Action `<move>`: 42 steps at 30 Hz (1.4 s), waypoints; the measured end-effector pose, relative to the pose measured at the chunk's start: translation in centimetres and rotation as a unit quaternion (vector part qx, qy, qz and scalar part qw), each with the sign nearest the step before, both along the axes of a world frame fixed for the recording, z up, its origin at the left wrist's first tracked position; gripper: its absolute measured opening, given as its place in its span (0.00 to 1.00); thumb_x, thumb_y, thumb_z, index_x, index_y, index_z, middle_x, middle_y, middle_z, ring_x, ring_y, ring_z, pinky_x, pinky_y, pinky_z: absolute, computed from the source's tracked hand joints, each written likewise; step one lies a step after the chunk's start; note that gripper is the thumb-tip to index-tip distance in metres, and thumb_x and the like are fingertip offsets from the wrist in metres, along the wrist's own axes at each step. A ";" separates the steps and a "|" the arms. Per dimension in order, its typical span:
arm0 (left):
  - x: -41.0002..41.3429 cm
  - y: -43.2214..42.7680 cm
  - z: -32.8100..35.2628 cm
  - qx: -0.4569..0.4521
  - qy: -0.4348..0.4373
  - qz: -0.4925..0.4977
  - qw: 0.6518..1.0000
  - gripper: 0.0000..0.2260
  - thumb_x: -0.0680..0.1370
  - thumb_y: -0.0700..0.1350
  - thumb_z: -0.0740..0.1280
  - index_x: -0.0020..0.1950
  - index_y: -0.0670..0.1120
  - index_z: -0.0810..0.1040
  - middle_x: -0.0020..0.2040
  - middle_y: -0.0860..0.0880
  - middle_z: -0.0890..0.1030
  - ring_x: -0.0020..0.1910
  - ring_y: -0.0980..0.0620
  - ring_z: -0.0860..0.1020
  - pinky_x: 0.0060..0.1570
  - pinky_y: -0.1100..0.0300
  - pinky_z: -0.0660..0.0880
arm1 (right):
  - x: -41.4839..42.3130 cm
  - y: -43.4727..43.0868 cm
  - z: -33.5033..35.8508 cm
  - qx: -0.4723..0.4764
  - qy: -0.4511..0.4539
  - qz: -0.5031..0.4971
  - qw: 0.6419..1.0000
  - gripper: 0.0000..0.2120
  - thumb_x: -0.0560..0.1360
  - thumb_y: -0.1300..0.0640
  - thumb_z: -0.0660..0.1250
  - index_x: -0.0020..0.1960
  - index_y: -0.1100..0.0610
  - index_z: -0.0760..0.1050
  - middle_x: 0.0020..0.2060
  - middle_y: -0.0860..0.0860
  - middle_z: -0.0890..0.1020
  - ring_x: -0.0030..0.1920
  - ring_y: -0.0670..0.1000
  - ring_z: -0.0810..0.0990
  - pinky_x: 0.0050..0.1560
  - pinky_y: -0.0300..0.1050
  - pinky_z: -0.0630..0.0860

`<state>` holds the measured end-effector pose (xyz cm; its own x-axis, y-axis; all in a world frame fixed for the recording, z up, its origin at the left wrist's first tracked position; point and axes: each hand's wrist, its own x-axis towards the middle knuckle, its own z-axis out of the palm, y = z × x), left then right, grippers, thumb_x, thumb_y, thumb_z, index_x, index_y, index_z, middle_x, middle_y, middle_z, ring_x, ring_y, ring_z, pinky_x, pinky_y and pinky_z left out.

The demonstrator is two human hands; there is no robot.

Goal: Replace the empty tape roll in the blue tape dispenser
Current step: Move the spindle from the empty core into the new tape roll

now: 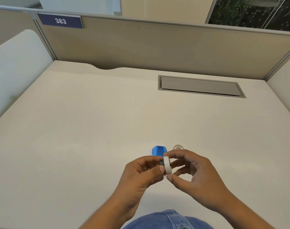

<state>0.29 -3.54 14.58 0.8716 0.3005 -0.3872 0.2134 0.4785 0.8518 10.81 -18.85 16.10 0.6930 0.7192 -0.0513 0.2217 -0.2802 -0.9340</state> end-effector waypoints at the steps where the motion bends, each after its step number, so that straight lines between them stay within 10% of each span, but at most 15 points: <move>1: 0.0 0.0 0.0 0.003 0.002 0.001 1.000 0.10 0.71 0.41 0.76 0.51 0.46 0.85 0.51 0.42 0.86 0.53 0.43 0.83 0.49 0.58 0.80 | -0.1 -0.1 0.0 0.009 0.004 -0.006 1.000 0.19 0.67 0.59 0.76 0.56 0.46 0.80 0.50 0.46 0.85 0.50 0.52 0.84 0.45 0.41 0.82; 11: 0.3 0.2 0.6 0.034 -0.005 0.009 0.999 0.12 0.66 0.41 0.75 0.48 0.46 0.85 0.48 0.43 0.87 0.49 0.44 0.84 0.55 0.51 0.79 | 0.3 -0.4 0.2 0.045 -0.009 -0.017 0.999 0.21 0.67 0.67 0.77 0.53 0.46 0.80 0.53 0.42 0.83 0.47 0.52 0.84 0.45 0.35 0.80; 25: 0.3 0.6 0.2 0.063 0.026 0.014 0.998 0.12 0.65 0.41 0.75 0.47 0.49 0.85 0.46 0.46 0.87 0.46 0.48 0.84 0.55 0.52 0.78 | 4.8 -1.8 -9.9 -0.223 -0.104 -0.098 0.964 0.21 0.64 0.53 0.80 0.50 0.44 0.73 0.44 0.41 0.80 0.39 0.46 0.78 0.37 0.37 0.75; 42: 2.0 1.5 -0.6 0.079 0.059 0.015 0.995 0.11 0.65 0.42 0.75 0.47 0.49 0.85 0.47 0.45 0.87 0.48 0.45 0.85 0.61 0.42 0.75 | 7.2 -1.0 -10.9 -0.267 -0.145 -0.122 0.945 0.17 0.68 0.42 0.74 0.51 0.46 0.72 0.46 0.41 0.77 0.39 0.43 0.75 0.41 0.41 0.73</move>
